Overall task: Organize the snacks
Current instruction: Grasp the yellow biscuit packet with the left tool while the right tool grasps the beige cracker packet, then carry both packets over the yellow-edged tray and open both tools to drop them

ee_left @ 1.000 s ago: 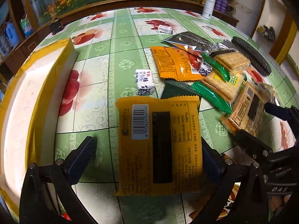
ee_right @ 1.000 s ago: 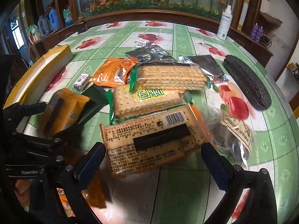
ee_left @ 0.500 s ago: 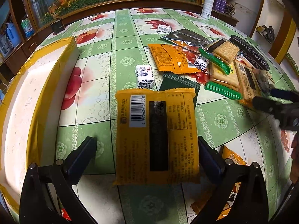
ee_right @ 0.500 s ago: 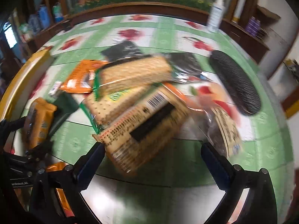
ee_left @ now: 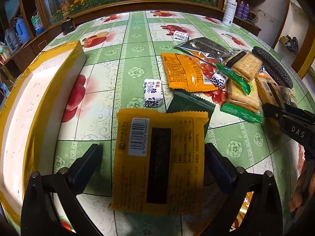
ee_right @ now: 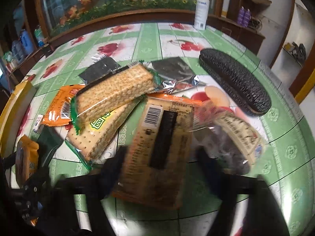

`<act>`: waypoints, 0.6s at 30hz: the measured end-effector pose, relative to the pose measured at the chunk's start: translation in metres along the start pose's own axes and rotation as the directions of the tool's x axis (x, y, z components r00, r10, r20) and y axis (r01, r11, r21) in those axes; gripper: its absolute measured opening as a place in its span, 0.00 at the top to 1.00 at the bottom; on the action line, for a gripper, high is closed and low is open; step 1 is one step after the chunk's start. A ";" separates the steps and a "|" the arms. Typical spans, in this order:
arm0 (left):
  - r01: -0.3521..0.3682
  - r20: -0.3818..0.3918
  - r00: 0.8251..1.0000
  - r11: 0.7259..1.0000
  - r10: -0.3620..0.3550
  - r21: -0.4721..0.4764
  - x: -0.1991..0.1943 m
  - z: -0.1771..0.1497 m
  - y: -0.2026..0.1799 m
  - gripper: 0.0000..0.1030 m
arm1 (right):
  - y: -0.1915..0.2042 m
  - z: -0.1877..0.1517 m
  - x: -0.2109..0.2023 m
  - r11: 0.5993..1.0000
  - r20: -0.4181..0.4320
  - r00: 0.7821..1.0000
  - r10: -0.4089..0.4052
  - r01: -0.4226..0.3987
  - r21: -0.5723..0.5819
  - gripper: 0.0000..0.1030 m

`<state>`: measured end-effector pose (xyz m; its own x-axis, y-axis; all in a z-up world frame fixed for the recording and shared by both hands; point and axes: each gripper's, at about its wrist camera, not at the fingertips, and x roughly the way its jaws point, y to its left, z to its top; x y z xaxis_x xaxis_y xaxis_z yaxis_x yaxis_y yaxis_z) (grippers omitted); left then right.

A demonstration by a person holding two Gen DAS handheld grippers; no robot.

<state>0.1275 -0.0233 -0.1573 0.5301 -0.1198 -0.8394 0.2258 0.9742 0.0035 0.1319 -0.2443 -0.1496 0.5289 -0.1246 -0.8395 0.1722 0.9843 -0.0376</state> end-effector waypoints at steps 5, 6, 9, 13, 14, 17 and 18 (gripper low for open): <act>-0.019 0.027 0.999 1.000 0.018 0.017 -0.013 -0.008 -0.004 0.33 | -0.018 -0.016 -0.016 0.992 0.023 0.993 0.115 -0.116 0.043 0.46; -0.028 0.027 0.999 1.000 0.028 0.012 -0.016 -0.011 -0.005 0.33 | -0.021 -0.020 -0.023 0.988 0.037 0.989 0.144 -0.146 0.049 0.46; -0.025 0.054 0.998 1.000 0.026 -0.018 -0.033 -0.019 -0.003 0.33 | -0.019 -0.029 -0.046 0.980 0.068 0.979 0.192 -0.195 0.038 0.46; -0.019 0.114 0.993 0.998 0.026 -0.055 -0.066 -0.024 0.002 0.33 | -0.006 -0.035 -0.078 0.971 0.116 0.964 0.240 -0.240 -0.010 0.47; -0.023 0.134 0.991 0.998 0.031 -0.062 -0.075 -0.024 0.004 0.33 | 0.000 -0.035 -0.087 0.967 0.129 0.958 0.257 -0.255 -0.031 0.47; -0.056 0.187 0.980 0.994 0.072 -0.090 -0.100 -0.026 0.013 0.33 | 0.026 -0.034 -0.110 0.959 0.157 0.949 0.275 -0.258 -0.118 0.47; -0.061 0.199 0.977 0.993 0.080 -0.102 -0.106 -0.027 0.018 0.33 | 0.035 -0.034 -0.115 0.957 0.165 0.947 0.276 -0.254 -0.143 0.47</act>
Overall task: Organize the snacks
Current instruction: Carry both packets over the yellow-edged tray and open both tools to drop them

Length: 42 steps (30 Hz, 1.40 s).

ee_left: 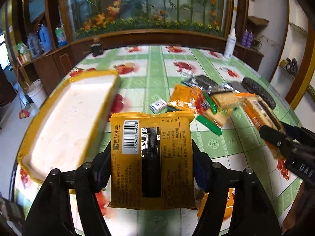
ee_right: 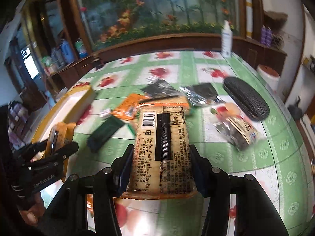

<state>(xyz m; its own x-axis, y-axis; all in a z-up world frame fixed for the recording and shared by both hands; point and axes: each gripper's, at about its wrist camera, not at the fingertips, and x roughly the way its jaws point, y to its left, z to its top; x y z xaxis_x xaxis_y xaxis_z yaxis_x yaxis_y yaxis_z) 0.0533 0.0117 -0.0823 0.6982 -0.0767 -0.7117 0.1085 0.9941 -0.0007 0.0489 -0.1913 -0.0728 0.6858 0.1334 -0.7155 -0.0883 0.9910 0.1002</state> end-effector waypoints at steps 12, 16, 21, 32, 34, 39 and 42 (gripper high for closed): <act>-0.093 0.064 0.993 0.991 0.099 -0.092 -0.027 0.001 0.053 0.33 | 0.076 0.012 -0.002 0.986 0.028 0.999 0.028 -0.023 -0.165 0.47; -0.113 0.060 0.991 0.986 0.121 -0.123 -0.028 -0.003 0.070 0.33 | 0.094 0.013 -0.001 0.978 0.032 0.999 0.038 -0.031 -0.206 0.47; -0.132 0.054 0.988 0.979 0.142 -0.155 -0.028 -0.008 0.086 0.33 | 0.111 0.015 0.001 0.970 0.030 0.998 0.051 -0.042 -0.239 0.47; -0.176 0.019 0.983 0.962 0.184 -0.211 -0.020 -0.015 0.120 0.33 | 0.142 0.017 0.017 0.953 -0.006 0.995 0.103 -0.101 -0.286 0.47; -0.185 0.010 0.981 0.958 0.192 -0.220 -0.016 -0.017 0.126 0.33 | 0.148 0.020 0.024 0.950 -0.025 0.989 0.144 -0.145 -0.278 0.47; -0.207 -0.018 0.978 0.949 0.208 -0.239 -0.005 -0.019 0.143 0.33 | 0.170 0.028 0.046 0.932 -0.074 0.969 0.236 -0.247 -0.266 0.47; -0.223 -0.032 0.974 0.943 0.222 -0.246 0.005 -0.015 0.154 0.33 | 0.187 0.035 0.064 0.922 -0.103 0.957 0.272 -0.289 -0.256 0.47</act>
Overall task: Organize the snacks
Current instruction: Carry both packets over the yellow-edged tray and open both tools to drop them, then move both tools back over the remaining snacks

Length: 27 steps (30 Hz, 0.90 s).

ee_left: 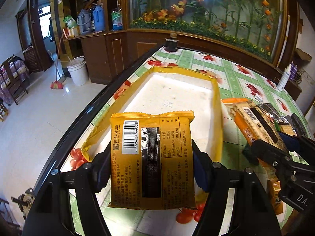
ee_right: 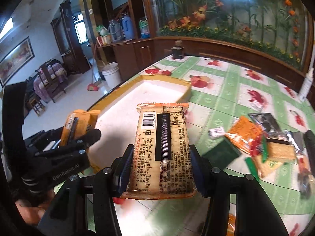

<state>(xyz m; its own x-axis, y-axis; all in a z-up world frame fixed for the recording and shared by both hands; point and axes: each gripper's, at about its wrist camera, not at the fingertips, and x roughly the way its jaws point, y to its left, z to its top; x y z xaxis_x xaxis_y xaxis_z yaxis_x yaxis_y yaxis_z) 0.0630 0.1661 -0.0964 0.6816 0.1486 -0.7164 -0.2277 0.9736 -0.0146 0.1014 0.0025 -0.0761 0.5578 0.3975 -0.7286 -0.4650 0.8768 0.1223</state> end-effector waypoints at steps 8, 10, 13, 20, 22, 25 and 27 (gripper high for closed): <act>-0.026 -0.101 0.995 1.000 0.024 -0.011 0.056 0.019 0.016 0.33 | 0.005 0.043 0.078 0.995 -0.073 0.994 0.082 -0.078 0.058 0.47; -0.033 -0.124 0.992 0.999 0.034 0.004 0.063 0.016 0.017 0.33 | 0.006 0.051 0.096 0.993 -0.094 0.991 0.100 -0.094 0.071 0.47; -0.020 -0.175 0.984 1.000 0.020 0.002 0.070 0.011 0.021 0.33 | 0.013 0.054 0.116 0.990 -0.120 0.985 0.126 -0.118 0.073 0.47; -0.056 -0.207 0.977 0.998 0.055 0.001 0.066 0.002 0.031 0.26 | 0.023 0.050 0.128 0.990 -0.144 0.980 0.136 -0.129 0.056 0.46; -0.075 -0.212 0.975 0.997 0.071 -0.006 0.061 -0.002 0.035 0.24 | 0.018 0.050 0.120 0.988 -0.129 0.981 0.142 -0.134 0.072 0.46; -0.072 -0.194 0.979 0.997 0.067 -0.017 0.050 -0.002 0.036 0.24 | 0.005 0.048 0.094 0.985 -0.084 0.985 0.148 -0.139 0.104 0.46; -0.052 -0.159 0.986 0.998 0.047 -0.025 0.037 0.002 0.032 0.24 | -0.005 0.044 0.074 0.984 -0.053 0.989 0.141 -0.134 0.119 0.42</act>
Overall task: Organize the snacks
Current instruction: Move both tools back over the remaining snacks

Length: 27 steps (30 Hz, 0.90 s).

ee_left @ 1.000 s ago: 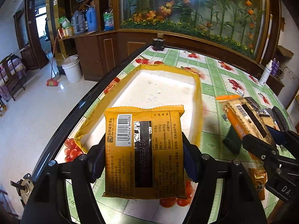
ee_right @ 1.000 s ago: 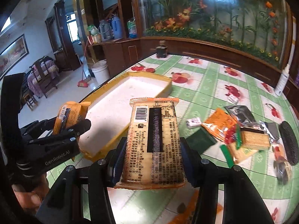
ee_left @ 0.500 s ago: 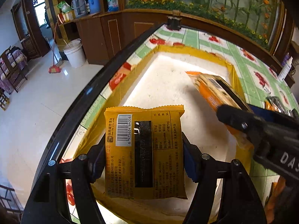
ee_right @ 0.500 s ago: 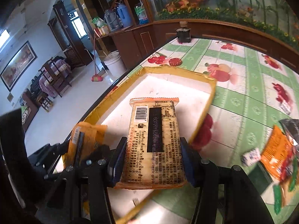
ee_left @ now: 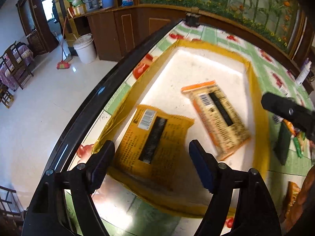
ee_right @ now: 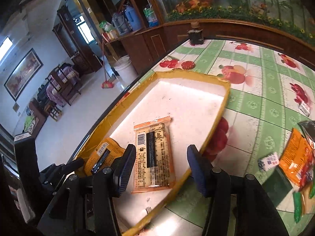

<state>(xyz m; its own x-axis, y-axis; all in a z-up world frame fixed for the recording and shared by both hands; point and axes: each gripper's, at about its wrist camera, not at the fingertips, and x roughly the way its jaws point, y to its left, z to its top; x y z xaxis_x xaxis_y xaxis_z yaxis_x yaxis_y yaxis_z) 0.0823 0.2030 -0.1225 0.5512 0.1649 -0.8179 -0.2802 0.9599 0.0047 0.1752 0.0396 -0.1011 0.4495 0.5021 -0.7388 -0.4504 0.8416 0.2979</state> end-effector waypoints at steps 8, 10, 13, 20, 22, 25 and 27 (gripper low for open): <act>0.178 0.081 0.979 0.980 -0.185 0.087 -0.051 -0.012 -0.062 0.20 | -0.047 -0.050 -0.082 0.994 0.059 0.993 -0.102 0.099 0.041 0.29; 0.205 0.070 0.974 0.968 -0.217 0.146 -0.054 -0.024 -0.088 0.20 | -0.069 -0.071 -0.101 0.985 0.065 0.985 -0.162 0.157 0.074 0.28; 0.254 0.022 0.964 0.940 -0.266 0.229 -0.055 -0.045 -0.129 0.20 | -0.102 -0.102 -0.131 0.965 0.070 0.972 -0.226 0.213 0.154 0.28; 0.304 -0.045 0.950 0.884 -0.308 0.355 -0.063 -0.090 -0.197 0.21 | -0.175 -0.167 -0.186 0.891 0.046 0.937 -0.347 0.314 0.328 0.28; 0.303 -0.049 0.950 0.878 -0.307 0.371 -0.064 -0.096 -0.210 0.21 | -0.189 -0.177 -0.197 0.876 0.046 0.929 -0.366 0.327 0.354 0.28; 0.316 -0.059 0.947 0.874 -0.317 0.369 -0.065 -0.102 -0.219 0.21 | -0.206 -0.187 -0.211 0.855 0.055 0.908 -0.415 0.368 0.365 0.25; 0.306 -0.068 0.951 0.881 -0.302 0.360 -0.061 -0.103 -0.221 0.21 | -0.219 -0.189 -0.219 0.842 0.063 0.892 -0.447 0.396 0.366 0.20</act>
<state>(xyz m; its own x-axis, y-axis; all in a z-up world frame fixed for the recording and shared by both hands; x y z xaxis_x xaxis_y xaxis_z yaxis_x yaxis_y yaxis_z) 0.0290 -0.0423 -0.1329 0.5558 -0.1486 -0.8179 0.2046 0.9781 -0.0387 0.0302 -0.2923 -0.1190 0.6513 0.0844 -0.7541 0.0807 0.9804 0.1795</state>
